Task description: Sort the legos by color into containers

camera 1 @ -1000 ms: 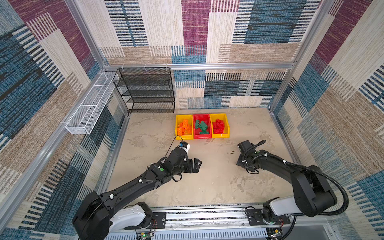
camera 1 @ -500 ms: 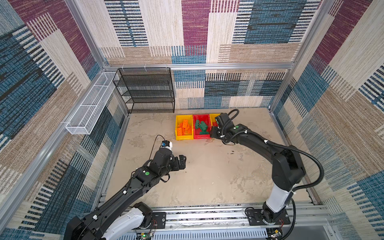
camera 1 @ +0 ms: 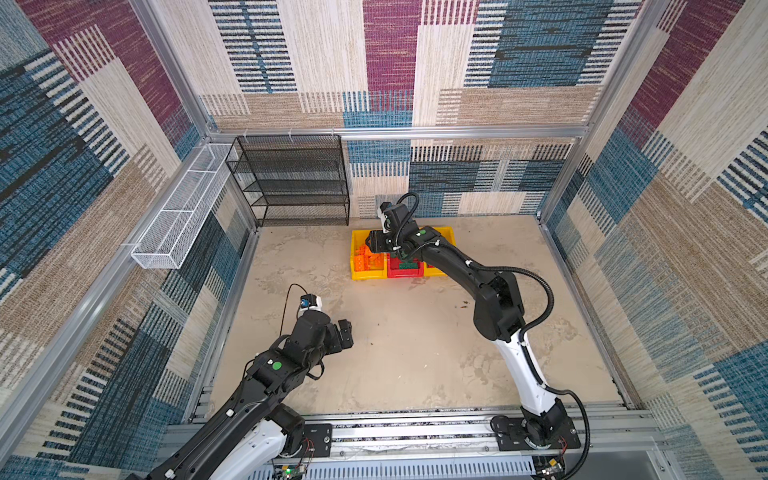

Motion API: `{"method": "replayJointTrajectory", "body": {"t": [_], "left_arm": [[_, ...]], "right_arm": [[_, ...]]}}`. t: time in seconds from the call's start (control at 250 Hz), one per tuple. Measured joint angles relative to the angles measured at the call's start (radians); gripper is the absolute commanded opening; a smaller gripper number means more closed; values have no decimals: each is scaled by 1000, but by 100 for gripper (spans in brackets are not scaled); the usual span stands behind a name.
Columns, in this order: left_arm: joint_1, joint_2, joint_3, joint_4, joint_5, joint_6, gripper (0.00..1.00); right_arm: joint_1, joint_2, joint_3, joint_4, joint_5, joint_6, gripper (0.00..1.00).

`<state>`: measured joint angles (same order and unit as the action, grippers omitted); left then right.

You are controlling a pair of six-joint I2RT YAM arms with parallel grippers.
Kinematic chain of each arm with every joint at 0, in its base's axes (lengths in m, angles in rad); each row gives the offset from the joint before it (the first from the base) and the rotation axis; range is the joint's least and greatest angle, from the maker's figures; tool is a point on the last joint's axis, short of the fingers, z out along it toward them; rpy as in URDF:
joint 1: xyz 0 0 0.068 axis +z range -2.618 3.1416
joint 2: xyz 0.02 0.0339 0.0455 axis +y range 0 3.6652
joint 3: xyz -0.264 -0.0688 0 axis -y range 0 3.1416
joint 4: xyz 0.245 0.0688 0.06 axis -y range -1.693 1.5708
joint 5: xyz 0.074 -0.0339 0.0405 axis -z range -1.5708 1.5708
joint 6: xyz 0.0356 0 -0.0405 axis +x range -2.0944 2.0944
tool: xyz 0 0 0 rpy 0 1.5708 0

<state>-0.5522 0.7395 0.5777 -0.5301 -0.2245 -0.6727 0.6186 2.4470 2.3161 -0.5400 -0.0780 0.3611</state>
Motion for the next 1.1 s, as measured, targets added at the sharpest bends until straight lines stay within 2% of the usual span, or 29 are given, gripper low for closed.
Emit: {"method": "replayJointTrajectory", "body": {"t": [0.028,0.072,0.092,0.212,0.312,0.432,0.6,0.776,0.928,1.008,1.1], "left_arm": [[0,-2,0,-6,-6,-5,99],[0,-4,0,-11,-8,-9,99],[0,-4,0,-13,-10,-11,99],[2,-1,0,-18,-23,-16,99],[3,1,-8,-14,-45,-19,99],[4,6,-23,10,-98,-19,99],[4,29,-24,64,-193,19,99],[4,113,12,148,-373,125,99],[15,208,-52,404,-513,349,99],[54,247,-92,570,-535,493,99],[140,270,-125,729,-521,618,99]], "right_arm": [[-2,26,38,-15,-1,-1,88],[-3,68,104,-39,-9,-12,93],[-3,82,130,-50,-9,-19,100],[-1,93,176,-85,-21,-39,100],[-1,20,78,-78,-28,-65,100],[-1,-166,-184,-33,-23,-93,100],[-6,-533,-655,95,60,-121,100],[-71,-851,-1096,201,177,-127,100],[-193,-1109,-1414,272,236,-141,100],[-249,-1240,-1556,344,281,-165,100],[-261,-1405,-1747,477,291,-229,100]]}}
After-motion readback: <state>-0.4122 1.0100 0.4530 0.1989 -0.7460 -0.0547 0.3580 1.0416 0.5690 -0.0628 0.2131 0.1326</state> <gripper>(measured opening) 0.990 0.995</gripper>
